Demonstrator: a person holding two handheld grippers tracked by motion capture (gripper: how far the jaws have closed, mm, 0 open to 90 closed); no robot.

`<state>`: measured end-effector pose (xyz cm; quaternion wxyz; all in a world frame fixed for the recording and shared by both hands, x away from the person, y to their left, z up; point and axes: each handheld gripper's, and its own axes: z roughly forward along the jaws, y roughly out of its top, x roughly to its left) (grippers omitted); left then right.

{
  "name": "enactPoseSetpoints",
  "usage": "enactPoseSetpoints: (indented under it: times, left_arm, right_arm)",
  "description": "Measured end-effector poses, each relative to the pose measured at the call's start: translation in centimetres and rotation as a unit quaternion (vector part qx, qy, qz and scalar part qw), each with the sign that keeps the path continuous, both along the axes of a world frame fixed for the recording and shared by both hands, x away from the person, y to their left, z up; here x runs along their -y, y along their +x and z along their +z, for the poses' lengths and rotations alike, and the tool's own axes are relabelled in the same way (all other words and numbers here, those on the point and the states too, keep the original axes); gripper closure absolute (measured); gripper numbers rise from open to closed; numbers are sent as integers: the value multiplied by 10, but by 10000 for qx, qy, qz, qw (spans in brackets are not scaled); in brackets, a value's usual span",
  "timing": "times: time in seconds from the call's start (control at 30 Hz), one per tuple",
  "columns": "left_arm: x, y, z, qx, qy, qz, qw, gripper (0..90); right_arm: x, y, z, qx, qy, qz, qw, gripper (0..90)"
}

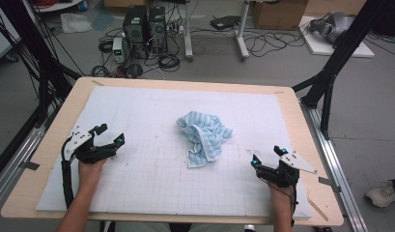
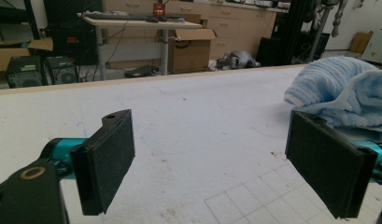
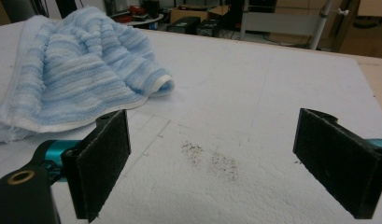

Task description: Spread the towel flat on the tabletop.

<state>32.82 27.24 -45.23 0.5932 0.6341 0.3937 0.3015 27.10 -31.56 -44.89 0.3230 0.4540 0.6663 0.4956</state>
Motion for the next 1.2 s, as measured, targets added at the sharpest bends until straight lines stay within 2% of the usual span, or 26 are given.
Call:
enactPoseSetpoints:
  times: [0.1,0.23,0.33,0.37,0.4,0.47,0.5,0.57,0.6,0.63,0.7,0.77,0.9,1.0,1.03,1.1,1.13,1.2]
  left_arm:
    - [0,0,0,0,0,3,10000,163]
    - [0,0,0,0,-9,6,10000,163]
    - [0,0,0,-2,-11,10,10000,163]
    - [0,0,0,-2,-5,8,10000,163]
    - [0,0,0,-1,-6,7,10000,164]
    - [0,0,0,5,-1,15,10000,164]
    - [0,0,0,5,-2,16,10000,164]
    - [0,0,0,4,-3,15,10000,164]
    - [0,0,0,1,-4,17,10000,164]
    - [0,0,0,0,0,17,10000,165]
    - [0,0,0,1,3,12,10000,165]
    - [0,0,0,1,-1,15,10000,165]
    - [0,0,0,-1,7,17,10000,167]
    - [0,0,0,-1,-2,20,10000,167]
    - [0,0,0,-1,1,21,10000,167]
    - [0,0,0,2,0,18,10000,168]
    - [0,0,0,-1,-11,12,10000,168]
    - [0,0,0,-3,-7,13,10000,168]
  right_arm:
    - [2,1,0,-74,117,36,9999,103]
    - [0,2,1,-141,94,107,9998,103]
    - [-15,2,12,-94,4,485,9988,106]
    - [-15,2,12,-94,4,485,9988,106]
    - [-26,4,22,-54,-49,733,9973,107]
    - [-32,6,26,-46,-75,833,9965,108]
    - [-44,11,34,-26,-174,1023,9946,109]
    - [-49,14,36,-36,-218,1111,9936,115]
    - [-54,17,39,-67,-255,1220,9922,145]
    - [-63,24,42,-65,-348,1413,9893,152]
    - [-69,27,44,-92,-381,1484,9882,152]
    - [-83,38,46,-163,-441,1613,9858,153]
    - [-97,52,42,-293,-445,1762,9829,189]
    - [-111,67,35,-542,-590,1994,9766,270]
    - [-119,75,30,-731,-705,2110,9722,328]
    - [-126,80,25,-804,-796,2149,9701,352]
    - [-126,80,25,-804,-796,2149,9701,352]
    - [-131,82,21,-917,-884,2160,9680,417]
